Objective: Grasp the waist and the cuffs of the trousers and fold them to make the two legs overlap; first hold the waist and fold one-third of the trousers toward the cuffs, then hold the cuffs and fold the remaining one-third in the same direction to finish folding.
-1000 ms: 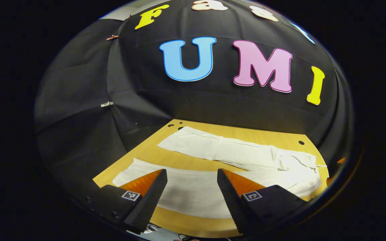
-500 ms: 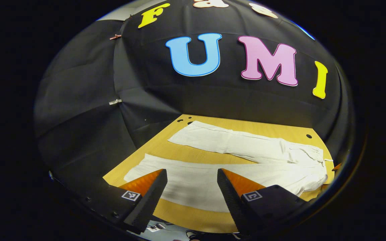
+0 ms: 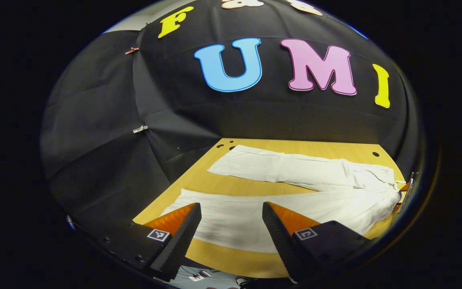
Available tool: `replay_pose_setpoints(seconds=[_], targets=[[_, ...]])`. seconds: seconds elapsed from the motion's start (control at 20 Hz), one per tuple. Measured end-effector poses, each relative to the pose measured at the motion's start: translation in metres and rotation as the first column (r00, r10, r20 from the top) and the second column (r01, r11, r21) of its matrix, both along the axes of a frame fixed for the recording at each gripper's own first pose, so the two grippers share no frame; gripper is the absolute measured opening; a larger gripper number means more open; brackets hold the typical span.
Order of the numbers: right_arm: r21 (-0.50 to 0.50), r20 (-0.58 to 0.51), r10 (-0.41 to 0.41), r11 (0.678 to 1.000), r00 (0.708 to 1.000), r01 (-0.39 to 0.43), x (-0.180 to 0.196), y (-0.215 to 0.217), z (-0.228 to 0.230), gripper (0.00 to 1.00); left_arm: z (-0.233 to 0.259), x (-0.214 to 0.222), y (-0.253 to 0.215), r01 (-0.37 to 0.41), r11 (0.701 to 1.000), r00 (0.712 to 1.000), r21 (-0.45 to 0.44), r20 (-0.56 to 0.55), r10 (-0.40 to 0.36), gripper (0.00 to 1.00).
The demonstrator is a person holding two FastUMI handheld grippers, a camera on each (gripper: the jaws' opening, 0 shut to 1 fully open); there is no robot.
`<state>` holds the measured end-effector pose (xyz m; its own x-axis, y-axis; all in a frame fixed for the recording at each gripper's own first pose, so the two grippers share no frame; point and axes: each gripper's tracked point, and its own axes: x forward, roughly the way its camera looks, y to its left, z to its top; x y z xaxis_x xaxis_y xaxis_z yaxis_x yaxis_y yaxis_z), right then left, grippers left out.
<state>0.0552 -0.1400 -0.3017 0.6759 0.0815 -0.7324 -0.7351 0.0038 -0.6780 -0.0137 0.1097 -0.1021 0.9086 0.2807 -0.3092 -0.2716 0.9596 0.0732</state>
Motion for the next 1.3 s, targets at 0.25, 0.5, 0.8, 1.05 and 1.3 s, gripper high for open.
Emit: replay_pose_setpoints(seconds=[0.25,0.5,0.8,1.05,1.3], targets=[[-0.073,-0.152,-0.059,0.996,0.987,0.048,-0.005,0.002,-0.012,0.24,-0.019,-0.01,0.034,0.019,0.996,0.999,0.091,-0.051,-0.014,0.97],[-0.124,-0.325,-0.136,0.987,0.936,0.1,0.0,0.008,-0.018,0.09,-0.064,-0.012,0.092,0.182,0.915,0.972,0.361,-0.206,-0.112,0.97],[-0.208,-0.34,-0.128,0.976,0.932,0.058,0.001,0.006,-0.015,0.05,-0.152,-0.008,0.194,0.398,0.74,0.874,0.543,-0.47,-0.125,0.97],[-0.293,-0.355,-0.139,0.955,0.924,0.031,0.0,0.008,-0.016,0.05,-0.184,0.009,0.24,0.536,0.65,0.789,0.539,-0.594,-0.158,0.97],[-0.331,-0.36,-0.14,0.944,0.922,0.015,0.0,0.008,-0.016,0.05,-0.187,0.045,0.246,0.671,0.539,0.704,0.509,-0.666,-0.246,0.95]])
